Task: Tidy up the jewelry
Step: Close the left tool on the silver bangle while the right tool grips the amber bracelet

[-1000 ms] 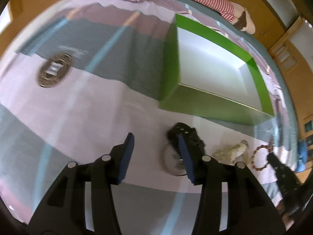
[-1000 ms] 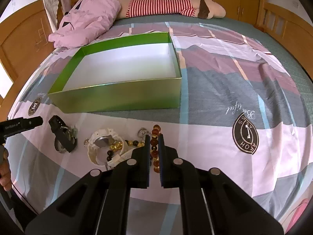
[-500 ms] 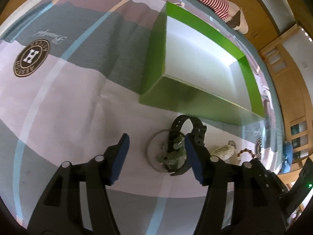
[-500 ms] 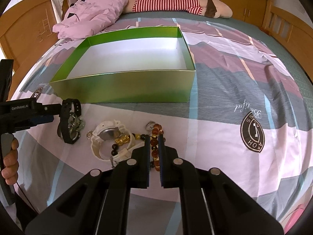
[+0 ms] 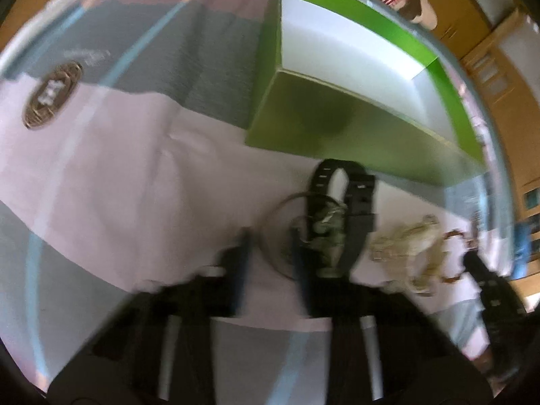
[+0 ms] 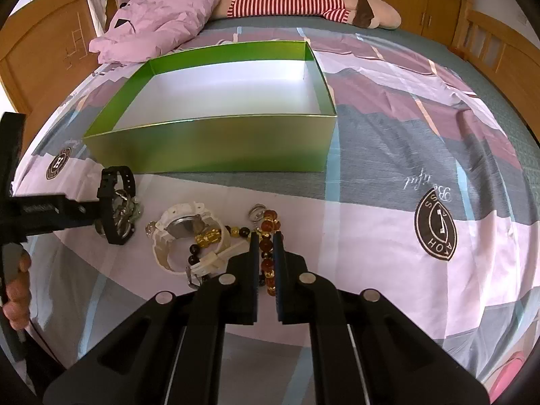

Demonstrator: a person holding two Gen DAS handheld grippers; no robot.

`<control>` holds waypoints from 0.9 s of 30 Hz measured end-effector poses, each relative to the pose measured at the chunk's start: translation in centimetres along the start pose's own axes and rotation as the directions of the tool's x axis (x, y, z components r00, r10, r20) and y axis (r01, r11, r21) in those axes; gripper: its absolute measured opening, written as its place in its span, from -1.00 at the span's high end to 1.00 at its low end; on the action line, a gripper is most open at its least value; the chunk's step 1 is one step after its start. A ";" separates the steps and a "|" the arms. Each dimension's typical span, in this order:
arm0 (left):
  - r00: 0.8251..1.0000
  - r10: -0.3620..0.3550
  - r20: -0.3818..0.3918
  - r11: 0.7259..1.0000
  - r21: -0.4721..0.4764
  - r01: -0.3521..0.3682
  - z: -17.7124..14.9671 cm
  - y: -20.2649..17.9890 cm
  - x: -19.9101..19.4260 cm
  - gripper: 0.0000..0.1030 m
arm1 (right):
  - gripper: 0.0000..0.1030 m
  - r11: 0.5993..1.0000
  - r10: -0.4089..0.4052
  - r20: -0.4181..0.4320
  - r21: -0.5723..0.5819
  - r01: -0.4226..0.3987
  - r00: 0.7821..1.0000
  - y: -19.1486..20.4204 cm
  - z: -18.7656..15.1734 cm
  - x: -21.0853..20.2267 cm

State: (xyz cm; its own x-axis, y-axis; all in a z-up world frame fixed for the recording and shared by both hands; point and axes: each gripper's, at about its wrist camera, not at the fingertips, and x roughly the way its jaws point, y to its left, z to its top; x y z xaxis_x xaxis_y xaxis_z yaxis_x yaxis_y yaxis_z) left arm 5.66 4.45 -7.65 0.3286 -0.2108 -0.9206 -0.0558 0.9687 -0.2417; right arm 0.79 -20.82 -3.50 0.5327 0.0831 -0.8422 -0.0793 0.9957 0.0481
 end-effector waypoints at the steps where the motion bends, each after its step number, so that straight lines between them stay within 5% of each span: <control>1: 1.000 0.001 0.004 1.000 0.002 -0.001 0.0 0.1 -0.1 0.94 | 0.85 1.000 -0.001 -0.001 -0.003 0.001 1.000 0.1 0.0 0.0; 15: 0.975 -0.098 0.201 0.990 -0.081 0.116 1.5 3.4 -7.4 0.89 | 0.85 1.000 -0.002 0.007 0.015 0.002 1.000 -0.4 0.0 -0.2; 27: 0.968 -0.062 0.244 0.997 -0.027 0.070 0.7 2.3 -8.6 0.89 | 0.85 0.999 0.018 0.104 0.042 -0.023 0.994 -0.9 1.3 -2.5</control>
State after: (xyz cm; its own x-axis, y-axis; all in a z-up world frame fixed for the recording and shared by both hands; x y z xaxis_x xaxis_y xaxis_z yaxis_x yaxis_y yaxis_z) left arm 3.39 8.59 -0.05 0.5514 -0.2317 -0.8014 -0.0578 0.9477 -0.3137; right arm 0.62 -21.84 -0.69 0.6159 0.1049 -0.7808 -0.0557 0.9944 0.0897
